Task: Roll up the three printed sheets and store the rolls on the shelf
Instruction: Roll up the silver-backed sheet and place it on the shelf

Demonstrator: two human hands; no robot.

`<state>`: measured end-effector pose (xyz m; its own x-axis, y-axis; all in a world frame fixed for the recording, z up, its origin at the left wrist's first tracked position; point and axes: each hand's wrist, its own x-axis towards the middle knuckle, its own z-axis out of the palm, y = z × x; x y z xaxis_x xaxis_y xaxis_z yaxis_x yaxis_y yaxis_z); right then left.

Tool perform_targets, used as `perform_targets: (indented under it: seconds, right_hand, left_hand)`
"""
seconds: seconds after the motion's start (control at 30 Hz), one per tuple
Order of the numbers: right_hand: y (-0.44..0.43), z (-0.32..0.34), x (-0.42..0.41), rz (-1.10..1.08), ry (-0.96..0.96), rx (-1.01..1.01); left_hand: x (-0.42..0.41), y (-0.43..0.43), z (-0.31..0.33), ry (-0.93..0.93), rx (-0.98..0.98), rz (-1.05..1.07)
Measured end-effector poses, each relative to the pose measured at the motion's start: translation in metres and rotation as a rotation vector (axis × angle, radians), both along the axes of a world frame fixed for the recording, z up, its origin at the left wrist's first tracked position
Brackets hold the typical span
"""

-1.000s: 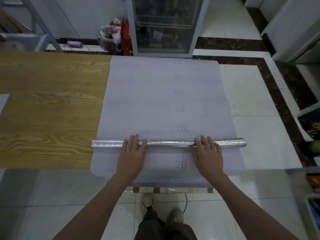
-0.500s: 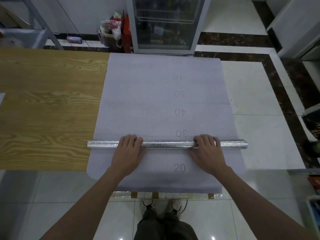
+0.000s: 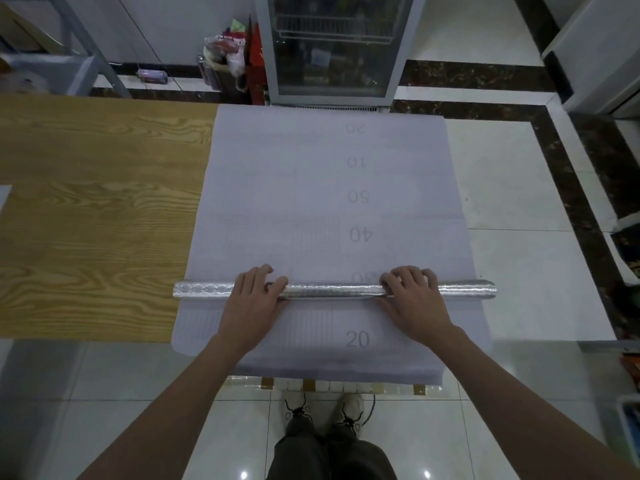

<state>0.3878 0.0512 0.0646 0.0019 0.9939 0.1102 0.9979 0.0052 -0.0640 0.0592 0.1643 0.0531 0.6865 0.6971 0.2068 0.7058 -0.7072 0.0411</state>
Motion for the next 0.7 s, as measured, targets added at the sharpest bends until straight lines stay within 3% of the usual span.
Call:
perform_targets:
  seconds: [0.7]
  right_hand:
    - [0.006, -0.002, -0.012, -0.004, 0.02, 0.022]
  left_hand:
    - [0.002, 0.005, 0.004, 0.071, -0.046, -0.043]
